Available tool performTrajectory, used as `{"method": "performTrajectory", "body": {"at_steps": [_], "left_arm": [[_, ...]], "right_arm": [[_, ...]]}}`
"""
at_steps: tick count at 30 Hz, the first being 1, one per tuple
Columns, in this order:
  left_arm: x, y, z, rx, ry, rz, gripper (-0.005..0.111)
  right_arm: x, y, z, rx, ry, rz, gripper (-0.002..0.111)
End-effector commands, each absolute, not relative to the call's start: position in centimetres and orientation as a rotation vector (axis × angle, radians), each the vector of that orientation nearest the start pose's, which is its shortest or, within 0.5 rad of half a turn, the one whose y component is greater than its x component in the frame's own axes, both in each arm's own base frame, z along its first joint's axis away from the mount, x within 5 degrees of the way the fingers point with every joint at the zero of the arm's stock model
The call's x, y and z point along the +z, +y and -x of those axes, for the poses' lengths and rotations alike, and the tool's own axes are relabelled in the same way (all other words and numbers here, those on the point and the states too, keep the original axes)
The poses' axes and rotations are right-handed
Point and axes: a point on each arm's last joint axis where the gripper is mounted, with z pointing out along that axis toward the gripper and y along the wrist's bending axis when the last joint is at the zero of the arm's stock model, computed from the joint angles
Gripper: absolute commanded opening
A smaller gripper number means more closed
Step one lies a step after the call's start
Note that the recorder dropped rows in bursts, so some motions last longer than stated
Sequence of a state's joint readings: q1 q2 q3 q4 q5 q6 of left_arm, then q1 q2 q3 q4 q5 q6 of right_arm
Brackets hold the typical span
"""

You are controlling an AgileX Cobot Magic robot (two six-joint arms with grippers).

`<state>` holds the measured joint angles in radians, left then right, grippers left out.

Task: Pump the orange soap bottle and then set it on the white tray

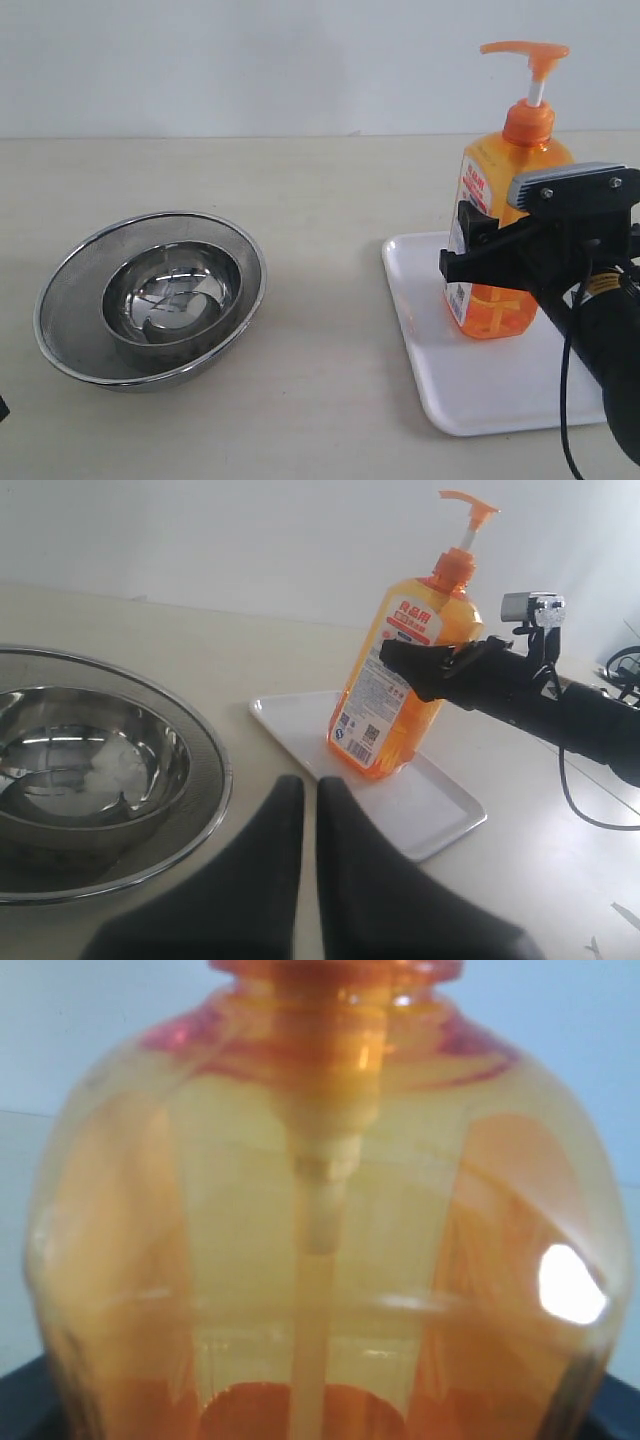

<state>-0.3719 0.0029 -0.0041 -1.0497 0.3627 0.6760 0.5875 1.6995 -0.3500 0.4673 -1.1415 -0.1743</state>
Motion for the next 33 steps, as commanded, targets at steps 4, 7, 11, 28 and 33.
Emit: {"method": "performTrajectory", "body": {"at_steps": [4, 7, 11, 28, 33], "left_arm": [[19.7, -4.5, -3.8, -0.800, 1.710, -0.271, 0.005], [19.7, -4.5, -3.8, -0.801, 1.709, -0.270, 0.005], [19.7, -4.5, -3.8, -0.801, 1.709, -0.270, 0.005], [19.7, -4.5, -3.8, -0.801, 1.709, -0.270, 0.005], [19.7, -4.5, -3.8, -0.801, 1.709, -0.270, 0.005]], "right_arm": [[16.4, 10.8, -23.5, 0.089, 1.623, 0.110, 0.016], [16.3, 10.8, -23.5, 0.097, 1.638, 0.098, 0.042], [16.1, 10.9, -23.4, 0.127, 1.654, 0.088, 0.077], [16.3, 11.0, -23.3, 0.146, 1.656, 0.085, 0.082], [18.2, 10.8, -22.8, 0.153, 1.649, 0.107, 0.082]]}}
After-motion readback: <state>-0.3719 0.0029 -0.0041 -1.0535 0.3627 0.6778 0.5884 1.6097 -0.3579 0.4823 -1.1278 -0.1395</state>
